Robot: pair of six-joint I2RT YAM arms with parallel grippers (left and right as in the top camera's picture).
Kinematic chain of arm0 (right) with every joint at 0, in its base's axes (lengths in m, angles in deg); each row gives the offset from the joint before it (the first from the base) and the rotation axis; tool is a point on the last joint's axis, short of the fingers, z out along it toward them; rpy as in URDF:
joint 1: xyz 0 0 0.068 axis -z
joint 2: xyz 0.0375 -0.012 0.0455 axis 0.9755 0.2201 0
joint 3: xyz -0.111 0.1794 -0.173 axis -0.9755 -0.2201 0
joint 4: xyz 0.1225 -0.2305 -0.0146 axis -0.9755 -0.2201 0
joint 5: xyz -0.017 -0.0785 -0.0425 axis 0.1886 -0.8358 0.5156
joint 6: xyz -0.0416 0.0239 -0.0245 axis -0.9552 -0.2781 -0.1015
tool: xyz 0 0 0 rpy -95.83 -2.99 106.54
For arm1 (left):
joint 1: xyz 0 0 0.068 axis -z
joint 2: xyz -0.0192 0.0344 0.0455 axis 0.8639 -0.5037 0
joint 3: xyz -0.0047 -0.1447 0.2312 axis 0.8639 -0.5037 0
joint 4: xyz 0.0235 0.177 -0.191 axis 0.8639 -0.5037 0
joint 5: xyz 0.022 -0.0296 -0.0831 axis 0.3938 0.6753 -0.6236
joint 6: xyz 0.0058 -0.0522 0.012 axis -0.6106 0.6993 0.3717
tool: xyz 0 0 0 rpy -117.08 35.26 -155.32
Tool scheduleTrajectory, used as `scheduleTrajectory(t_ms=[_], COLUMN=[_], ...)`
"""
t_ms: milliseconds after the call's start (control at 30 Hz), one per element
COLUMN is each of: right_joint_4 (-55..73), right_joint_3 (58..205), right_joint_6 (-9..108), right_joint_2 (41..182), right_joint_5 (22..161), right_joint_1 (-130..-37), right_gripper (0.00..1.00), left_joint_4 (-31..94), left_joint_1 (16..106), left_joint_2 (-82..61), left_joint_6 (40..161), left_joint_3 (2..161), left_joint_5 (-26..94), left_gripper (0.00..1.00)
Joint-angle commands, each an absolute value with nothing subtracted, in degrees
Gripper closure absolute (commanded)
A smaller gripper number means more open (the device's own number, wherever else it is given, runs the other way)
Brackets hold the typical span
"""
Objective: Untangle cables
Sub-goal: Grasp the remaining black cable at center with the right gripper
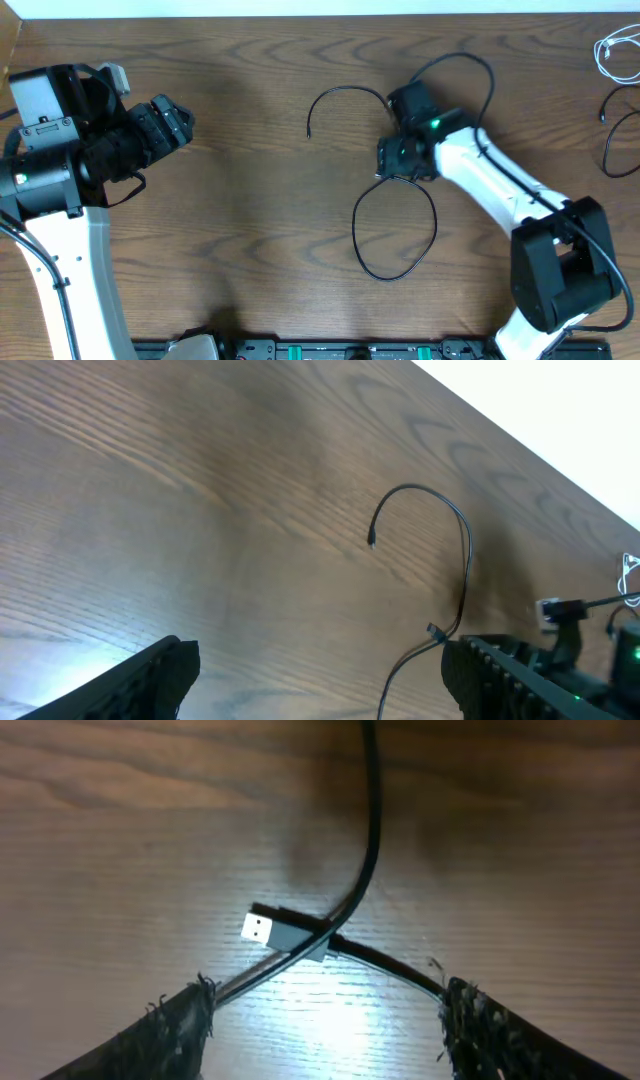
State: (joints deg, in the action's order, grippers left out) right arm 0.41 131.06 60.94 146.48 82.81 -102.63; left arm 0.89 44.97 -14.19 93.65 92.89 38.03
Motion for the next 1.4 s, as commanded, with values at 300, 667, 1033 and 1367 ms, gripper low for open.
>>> scheduleTrajectory(t_ms=[300, 667, 1033, 1367], right_joint_4=[11.7, 17.3, 13.7, 10.8], right_joint_3=[123.4, 120.6, 120.6, 120.6], right_joint_6=[60.0, 53.4, 53.5, 53.4], right_joint_2=[147.0, 149.5, 153.2, 153.2], right_joint_5=[80.6, 83.8, 85.5, 82.9], right_joint_1=[-104.5, -104.8, -104.8, -104.5], right_gripper=[0.38, 0.38, 0.44, 0.77], left_joint_4=[0.7, 0.7, 0.0, 0.0], left_joint_1=[45.1, 45.1, 45.1, 45.1], left_joint_2=[-14.5, -14.5, -14.5, -14.5], left_joint_6=[92.2, 92.3, 92.3, 92.3], left_joint_3=[92.3, 92.3, 92.3, 92.3], left_joint_5=[38.8, 42.0, 42.0, 42.0], left_gripper=[0.16, 0.16, 0.16, 0.16])
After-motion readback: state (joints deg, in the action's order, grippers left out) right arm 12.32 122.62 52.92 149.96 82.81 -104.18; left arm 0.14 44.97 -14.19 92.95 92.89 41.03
